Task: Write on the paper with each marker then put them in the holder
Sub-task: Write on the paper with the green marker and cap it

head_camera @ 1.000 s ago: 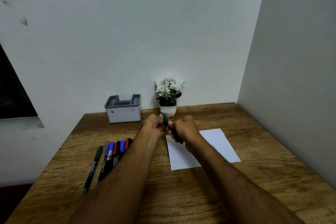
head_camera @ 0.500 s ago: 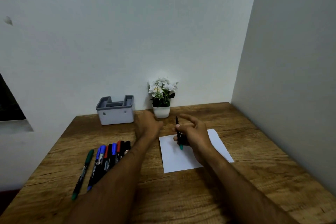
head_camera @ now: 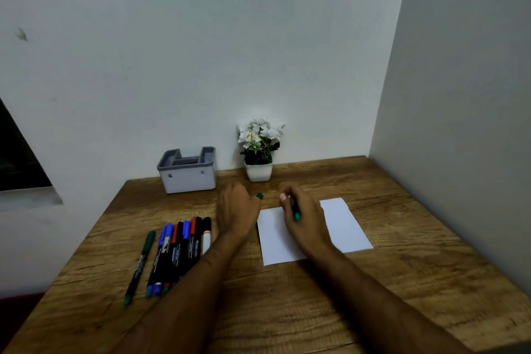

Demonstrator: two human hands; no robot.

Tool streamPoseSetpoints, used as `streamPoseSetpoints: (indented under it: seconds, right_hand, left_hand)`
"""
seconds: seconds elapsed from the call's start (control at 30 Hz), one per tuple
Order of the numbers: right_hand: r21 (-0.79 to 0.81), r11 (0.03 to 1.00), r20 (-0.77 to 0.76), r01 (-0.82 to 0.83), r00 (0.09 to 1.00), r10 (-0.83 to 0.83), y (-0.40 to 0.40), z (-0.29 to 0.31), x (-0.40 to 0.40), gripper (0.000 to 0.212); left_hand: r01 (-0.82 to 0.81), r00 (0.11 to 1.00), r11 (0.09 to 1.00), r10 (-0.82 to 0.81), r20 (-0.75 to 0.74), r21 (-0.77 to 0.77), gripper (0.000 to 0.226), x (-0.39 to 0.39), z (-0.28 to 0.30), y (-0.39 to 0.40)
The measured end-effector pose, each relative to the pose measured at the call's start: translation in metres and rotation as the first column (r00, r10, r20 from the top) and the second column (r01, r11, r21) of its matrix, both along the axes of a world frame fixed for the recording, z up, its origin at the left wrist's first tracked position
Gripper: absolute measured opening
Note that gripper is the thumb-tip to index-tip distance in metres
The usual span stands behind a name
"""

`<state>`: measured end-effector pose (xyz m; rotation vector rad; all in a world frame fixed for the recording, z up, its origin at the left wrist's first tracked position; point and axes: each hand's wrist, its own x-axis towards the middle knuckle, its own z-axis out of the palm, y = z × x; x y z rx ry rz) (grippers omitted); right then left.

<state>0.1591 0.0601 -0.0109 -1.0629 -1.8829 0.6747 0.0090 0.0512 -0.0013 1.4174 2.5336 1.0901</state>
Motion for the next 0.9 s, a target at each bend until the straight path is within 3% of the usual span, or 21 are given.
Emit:
streamPoseSetpoints:
  seconds: [0.1,0.2,0.33,0.67,0.73,0.77,0.83,0.9]
  right_hand:
    - [0.004,0.999,0.259,-0.035,0.965,0.033,-0.006,-0.005,0.001,0.021]
    - [-0.026,0.996,0.403,-0.091,0.91,0.094,-0.012,-0.008,0.007,0.032]
    - [-0.035,0.981,0.432,-0.189,0.883,0.185,-0.009,-0.008,0.025,0.034]
    - [-0.048,0.902,0.381,-0.428,0.827,0.413,0.009,-0.008,0.074,0.04]
    - [-0.001,0.907,0.298,-0.421,0.866,0.402,0.011,-0.008,0.074,0.034]
    - [0.007,0.917,0.185,-0.399,0.902,0.39,0.011,-0.007,0.071,0.031]
    - [-0.133,0.939,-0.144,-0.317,0.944,0.298,0.005,0.001,0.059,0.031]
    - [-0.302,0.904,-0.337,-0.302,0.921,0.194,-0.001,0.01,0.044,0.035]
  left_hand:
    - [0.014,0.999,0.994,-0.018,-0.04,-0.108,0.031,0.001,-0.013,-0.011]
    - [0.032,0.999,0.965,-0.041,-0.031,-0.262,0.063,0.002,-0.022,-0.021]
    - [0.097,0.988,0.929,-0.132,-0.074,-0.358,0.074,0.011,-0.02,-0.037]
    - [0.187,0.937,0.859,-0.302,-0.177,-0.477,0.072,0.022,-0.029,-0.061]
    - [0.187,0.928,0.854,-0.316,-0.199,-0.485,0.071,0.023,-0.031,-0.062]
    - [0.181,0.926,0.854,-0.316,-0.208,-0.488,0.071,0.023,-0.032,-0.063]
    - [0.166,0.923,0.853,-0.312,-0.227,-0.495,0.071,0.024,-0.033,-0.063]
    - [0.159,0.92,0.855,-0.31,-0.24,-0.494,0.071,0.025,-0.034,-0.062]
